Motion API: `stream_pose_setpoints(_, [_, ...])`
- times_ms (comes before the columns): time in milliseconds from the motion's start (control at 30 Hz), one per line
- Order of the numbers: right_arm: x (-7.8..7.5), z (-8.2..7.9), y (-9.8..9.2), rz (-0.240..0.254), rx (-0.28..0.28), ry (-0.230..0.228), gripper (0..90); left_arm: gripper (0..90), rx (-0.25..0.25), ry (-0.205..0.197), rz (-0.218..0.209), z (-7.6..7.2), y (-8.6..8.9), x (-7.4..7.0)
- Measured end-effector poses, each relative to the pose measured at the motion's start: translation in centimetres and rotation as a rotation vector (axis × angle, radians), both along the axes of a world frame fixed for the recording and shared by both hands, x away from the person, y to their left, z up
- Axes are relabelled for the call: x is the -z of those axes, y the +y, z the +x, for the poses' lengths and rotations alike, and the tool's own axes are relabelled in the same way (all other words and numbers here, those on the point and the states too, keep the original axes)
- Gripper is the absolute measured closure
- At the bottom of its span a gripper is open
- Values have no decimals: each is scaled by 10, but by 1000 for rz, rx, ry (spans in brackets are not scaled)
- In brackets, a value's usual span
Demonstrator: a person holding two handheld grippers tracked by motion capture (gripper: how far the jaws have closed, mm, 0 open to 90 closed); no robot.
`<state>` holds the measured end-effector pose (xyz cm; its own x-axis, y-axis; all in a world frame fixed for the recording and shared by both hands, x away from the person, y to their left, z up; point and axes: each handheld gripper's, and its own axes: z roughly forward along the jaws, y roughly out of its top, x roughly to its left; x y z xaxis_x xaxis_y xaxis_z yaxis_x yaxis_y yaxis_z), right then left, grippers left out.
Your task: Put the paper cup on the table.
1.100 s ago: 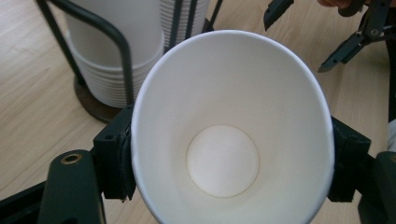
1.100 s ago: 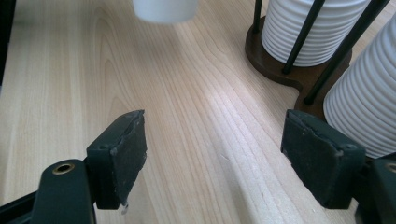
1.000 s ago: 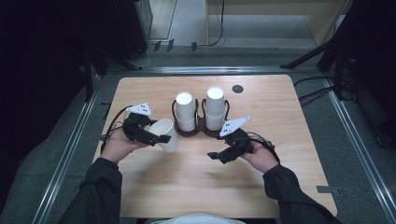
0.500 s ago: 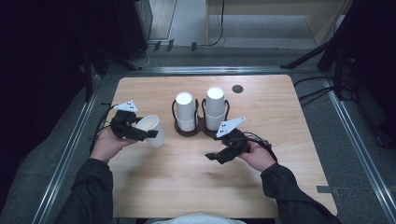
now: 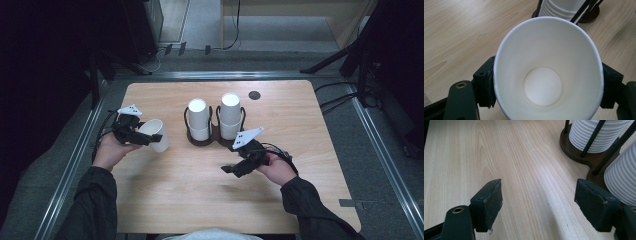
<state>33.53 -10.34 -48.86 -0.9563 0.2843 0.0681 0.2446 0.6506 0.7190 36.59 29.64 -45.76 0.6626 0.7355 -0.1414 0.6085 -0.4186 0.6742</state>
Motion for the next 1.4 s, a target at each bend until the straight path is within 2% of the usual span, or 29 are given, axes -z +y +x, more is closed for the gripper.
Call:
stream_pose_setpoints(433, [2, -6, -8, -14, 17, -11, 228, 227, -40, -1, 19, 17, 10, 3])
stream_pose_setpoints(633, [3, -8, -13, -15, 30, -10, 228, 225, -77, -5, 26, 23, 19, 6])
stream_pose_setpoints(733, [3, -9, -14, -18, 32, -10, 228, 226, -91, -7, 43, 26, 21, 10])
stream_pose_setpoints(900, [3, -9, -15, -19, 36, -12, 228, 226, -96, -1, 56, 28, 24, 13])
stream_pose_setpoints(1167, [3, -9, -15, -18, 37, -15, 228, 215, -137, 2, 87, 29, 28, 16])
stream_pose_setpoints(1400, [3, -10, -15, -24, 34, -16, 228, 205, -127, -3, 120, 29, 26, 20])
